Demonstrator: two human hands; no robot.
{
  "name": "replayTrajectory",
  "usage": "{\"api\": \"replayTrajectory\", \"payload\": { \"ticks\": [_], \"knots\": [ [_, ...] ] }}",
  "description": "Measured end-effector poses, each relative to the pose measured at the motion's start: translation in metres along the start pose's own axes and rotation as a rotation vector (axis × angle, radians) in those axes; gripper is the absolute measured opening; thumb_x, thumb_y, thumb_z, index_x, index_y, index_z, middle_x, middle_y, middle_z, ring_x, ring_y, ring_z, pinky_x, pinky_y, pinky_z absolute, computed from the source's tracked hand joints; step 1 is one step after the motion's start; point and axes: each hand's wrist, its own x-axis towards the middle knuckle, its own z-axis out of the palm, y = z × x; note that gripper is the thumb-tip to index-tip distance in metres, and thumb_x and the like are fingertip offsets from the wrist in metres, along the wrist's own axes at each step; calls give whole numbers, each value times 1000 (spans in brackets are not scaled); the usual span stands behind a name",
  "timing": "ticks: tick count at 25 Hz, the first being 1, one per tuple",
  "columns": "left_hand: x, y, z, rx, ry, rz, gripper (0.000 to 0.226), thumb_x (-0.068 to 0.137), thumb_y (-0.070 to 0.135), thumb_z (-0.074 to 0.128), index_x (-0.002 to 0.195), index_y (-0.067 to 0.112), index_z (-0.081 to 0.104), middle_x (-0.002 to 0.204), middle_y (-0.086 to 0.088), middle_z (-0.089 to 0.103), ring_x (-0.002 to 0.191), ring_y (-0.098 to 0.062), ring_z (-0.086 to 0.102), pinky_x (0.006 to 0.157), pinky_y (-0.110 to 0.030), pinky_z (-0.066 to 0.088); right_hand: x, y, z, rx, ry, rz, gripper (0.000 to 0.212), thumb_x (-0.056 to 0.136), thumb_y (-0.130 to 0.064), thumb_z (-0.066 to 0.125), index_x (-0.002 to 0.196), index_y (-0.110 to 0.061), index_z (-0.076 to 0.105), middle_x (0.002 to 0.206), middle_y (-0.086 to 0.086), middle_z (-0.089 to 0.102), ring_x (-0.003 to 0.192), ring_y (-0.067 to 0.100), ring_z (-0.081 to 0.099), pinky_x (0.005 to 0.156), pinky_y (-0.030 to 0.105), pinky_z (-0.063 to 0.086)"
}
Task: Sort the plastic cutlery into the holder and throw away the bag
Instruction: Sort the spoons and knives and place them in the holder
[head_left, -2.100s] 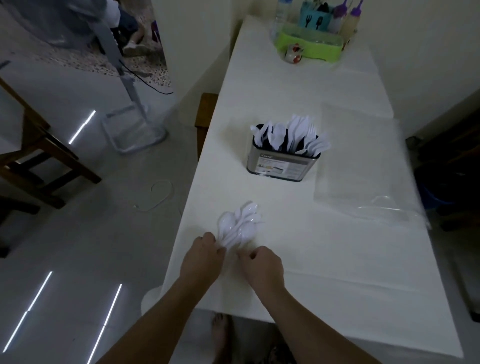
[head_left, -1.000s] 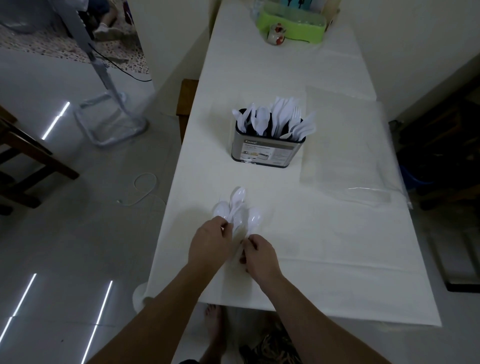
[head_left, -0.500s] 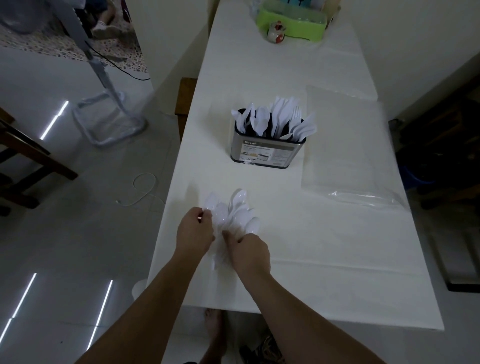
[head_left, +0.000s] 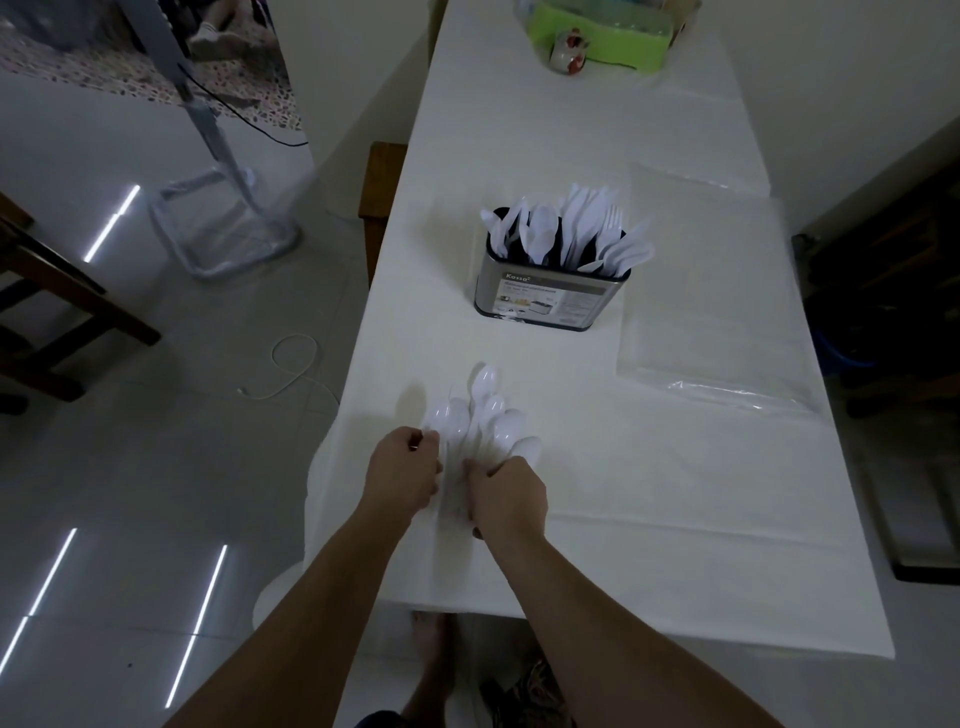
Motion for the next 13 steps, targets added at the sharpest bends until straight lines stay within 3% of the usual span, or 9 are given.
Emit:
{"api": "replayTrajectory", "payload": {
  "ticks": [4, 7, 10, 13],
  "knots": [
    [1, -2, 6, 88, -7, 41, 25, 95, 34, 52, 93, 13, 64, 79, -6, 67, 63, -21, 62, 61, -34, 53, 3, 6, -1, -21, 39, -7, 27, 93, -38, 51, 85, -13, 60, 74, 2, 68, 65, 22, 67, 57, 36, 60],
    [-1, -2, 11, 108, -33, 43, 26, 94, 36, 53, 90, 13, 64, 78, -6, 68, 67, -23, 63, 67, -39, 55, 8, 5, -8, -53, 26, -24, 28, 92, -34, 53, 75, -12, 61, 68, 2, 67, 61, 21, 67, 49, 26, 49],
    [-2, -3, 17, 93, -55, 30, 28, 95, 28, 53, 84, 5, 65, 74, -14, 68, 58, -21, 60, 61, -36, 54, 13, 5, -13, 21, -27, 8, 29, 89, -31, 56, 68, -12, 62, 63, 3, 68, 56, 22, 68, 53, 33, 59],
    [0, -4, 20, 114, -64, 51, 29, 95, 26, 53, 79, 5, 65, 72, -16, 68, 58, -23, 60, 61, -38, 55, 10, 5, -12, 37, -30, -7, 32, 86, -42, 59, 70, -15, 61, 64, 1, 67, 57, 21, 67, 52, 34, 59]
  ]
}}
